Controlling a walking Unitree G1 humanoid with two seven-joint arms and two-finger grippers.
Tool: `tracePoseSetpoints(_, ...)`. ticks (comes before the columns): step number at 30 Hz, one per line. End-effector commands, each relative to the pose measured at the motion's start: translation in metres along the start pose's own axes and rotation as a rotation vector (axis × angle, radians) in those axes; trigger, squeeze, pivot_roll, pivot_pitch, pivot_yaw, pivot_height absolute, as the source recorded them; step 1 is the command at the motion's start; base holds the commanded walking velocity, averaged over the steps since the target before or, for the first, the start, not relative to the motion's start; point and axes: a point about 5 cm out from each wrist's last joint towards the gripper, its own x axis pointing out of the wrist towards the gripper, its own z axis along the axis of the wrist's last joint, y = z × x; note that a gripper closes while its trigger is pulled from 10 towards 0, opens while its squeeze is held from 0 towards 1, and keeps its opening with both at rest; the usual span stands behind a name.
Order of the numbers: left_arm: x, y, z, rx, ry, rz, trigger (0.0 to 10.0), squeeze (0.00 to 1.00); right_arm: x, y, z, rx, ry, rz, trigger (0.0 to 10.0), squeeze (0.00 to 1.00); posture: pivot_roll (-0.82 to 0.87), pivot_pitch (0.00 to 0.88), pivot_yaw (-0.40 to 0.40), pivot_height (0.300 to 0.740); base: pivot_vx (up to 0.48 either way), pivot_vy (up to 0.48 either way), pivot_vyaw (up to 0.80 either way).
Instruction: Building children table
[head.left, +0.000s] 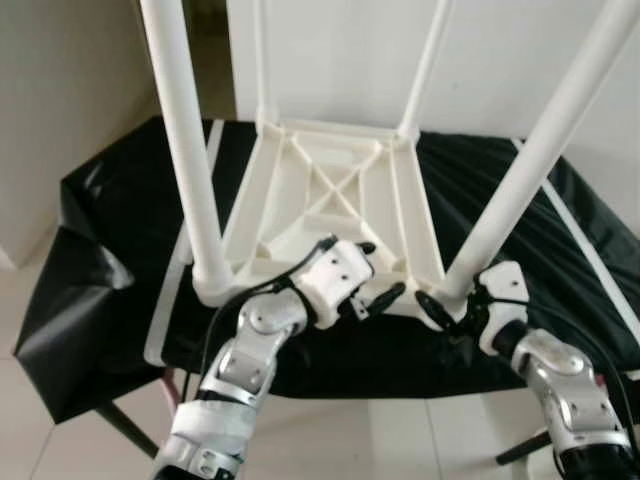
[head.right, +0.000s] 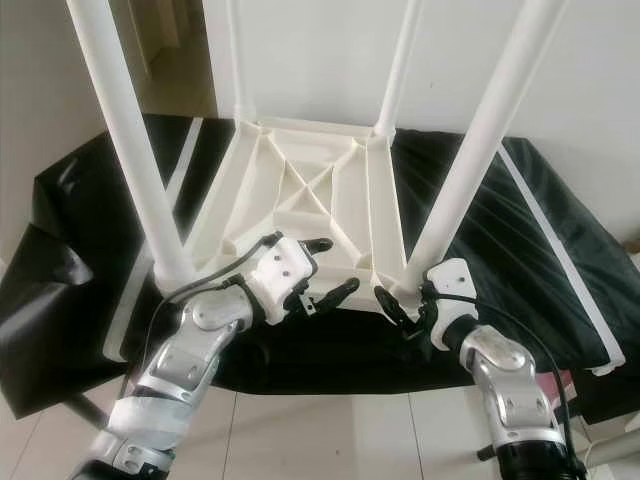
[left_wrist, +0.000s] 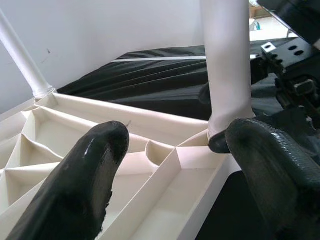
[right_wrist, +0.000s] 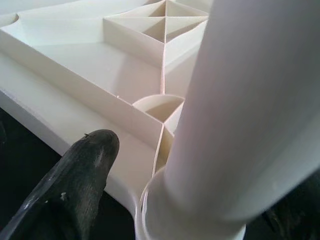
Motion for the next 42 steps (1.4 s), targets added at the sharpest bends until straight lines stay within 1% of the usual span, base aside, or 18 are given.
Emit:
tracePoseSetpoints(1, 0.002, 0.005, -0.003, 0.001, 0.014, 0.097, 10.0, 0.0, 0.003, -0.002, -0.002, -0.028, 0.019, 0.033, 10.0, 0.0, -0.03, 0.0, -0.051, 0.74, 0.0, 0.0, 0.0)
tracePoseSetpoints(3, 0.001, 0.005, -0.003, 0.002, 0.014, 0.1, 10.0, 0.0, 0.005, -0.003, -0.001, -0.035, 0.02, 0.047, 10.0, 0.0, -0.03, 0.0, -0.053, 0.74, 0.0, 0.0, 0.0)
tracePoseSetpoints(4, 0.001, 0.007, -0.002, 0.008, 0.013, 0.109, 10.0, 0.0, 0.006, -0.003, -0.002, -0.041, 0.029, 0.072, 0.7, 0.0, -0.01, 0.0, -0.068, 0.74, 0.0, 0.0, 0.0)
tracePoseSetpoints(6, 0.0, 0.007, -0.002, 0.01, 0.013, 0.112, 10.0, 0.0, 0.006, -0.003, -0.003, -0.041, 0.035, 0.082, 0.7, 0.0, -0.01, 0.0, -0.068, 0.74, 0.0, 0.0, 0.0)
tracePoseSetpoints(7, -0.001, 0.008, -0.002, 0.01, 0.014, 0.117, 10.0, 0.0, 0.004, -0.003, -0.005, -0.049, 0.043, 0.096, 0.0, 0.0, -0.01, 0.0, -0.072, 0.74, 0.0, 0.0, 0.0)
tracePoseSetpoints(17, -0.005, 0.003, -0.006, 0.002, 0.024, 0.116, 10.0, 0.0, -0.004, -0.006, -0.015, -0.021, 0.061, 0.101, 0.0, 0.0, -0.01, 0.0, -0.072, 0.74, 0.0, 0.0, 0.0)
tracePoseSetpoints(18, -0.005, 0.002, -0.006, 0.002, 0.026, 0.114, 10.0, 0.0, -0.005, -0.005, -0.017, -0.009, 0.066, 0.098, 1.1, 0.0, -0.01, 0.0, -0.071, 0.74, 0.0, 0.0, 0.0)
tracePoseSetpoints(19, -0.005, 0.002, -0.007, 0.002, 0.026, 0.113, 10.0, 0.0, -0.005, -0.005, -0.018, -0.001, 0.069, 0.098, 1.1, 0.0, -0.01, 0.0, -0.071, 0.74, 0.0, 0.0, 0.0)
tracePoseSetpoints(20, -0.004, 0.002, -0.006, 0.001, 0.025, 0.113, 10.0, 0.0, -0.006, -0.003, -0.019, 0.013, 0.074, 0.095, 10.0, 0.0, -0.01, 0.0, -0.069, 0.74, 0.0, 0.0, 0.0)
tracePoseSetpoints(25, -0.004, 0.002, -0.007, -0.002, 0.024, 0.11, 10.0, 0.0, -0.006, 0.0, -0.024, 0.074, 0.106, 0.024, 10.0, 0.0, -0.02, 0.0, -0.069, 0.74, 0.0, 0.0, 0.0)
tracePoseSetpoints(29, -0.004, -0.001, -0.008, -0.004, 0.026, 0.103, 10.0, 0.0, -0.004, 0.005, -0.026, 0.113, 0.095, -0.092, 10.0, 0.0, -0.02, 0.0, -0.067, 0.74, 0.0, 0.0, 0.0)
tracePoseSetpoints(32, -0.004, -0.002, -0.008, -0.006, 0.025, 0.099, 10.0, 0.0, -0.002, 0.005, -0.029, 0.115, 0.127, -0.234, 10.0, 0.0, -0.03, 0.0, -0.065, 0.74, 0.0, 0.0, 0.0)
tracePoseSetpoints(34, -0.004, -0.002, -0.008, -0.005, 0.025, 0.099, 10.0, 0.0, -0.002, 0.005, -0.029, 0.115, 0.127, -0.238, 10.0, 0.0, -0.03, 0.0, -0.065, 0.74, 0.0, 0.0, 0.0)
tracePoseSetpoints(36, -0.003, -0.003, -0.007, -0.007, 0.023, 0.094, 10.0, 0.0, -0.001, 0.003, -0.032, 0.169, 0.143, -0.4, 10.0, 0.0, -0.03, 0.0, -0.063, 0.74, 0.0, 0.0, 0.0)
tracePoseSetpoints(37, -0.003, -0.003, -0.007, -0.007, 0.023, 0.094, 10.0, 0.0, -0.001, 0.003, -0.032, 0.169, 0.143, -0.4, 10.0, 0.0, -0.03, 0.0, -0.063, 0.74, 0.0, 0.0, 0.0)
tracePoseSetpoints(38, -0.003, -0.003, -0.007, -0.007, 0.023, 0.092, 10.0, 0.0, -0.001, 0.003, -0.034, 0.186, 0.152, -0.455, 10.0, 0.0, -0.03, 0.0, -0.063, 0.74, 0.0, 0.0, 0.0)
tracePoseSetpoints(39, -0.003, -0.003, -0.007, -0.007, 0.023, 0.092, 10.0, 0.0, -0.001, 0.003, -0.034, 0.186, 0.152, -0.455, 10.0, 0.0, -0.03, 0.0, -0.063, 0.74, 0.0, 0.0, 0.0)
tracePoseSetpoints(42, -0.002, -0.005, -0.007, -0.01, 0.021, 0.087, 10.0, 0.0, 0.002, 0.011, -0.035, 0.247, 0.172, -0.603, 10.0, 0.0, -0.03, 0.0, -0.066, 0.74, 0.0, 0.0, 0.0)
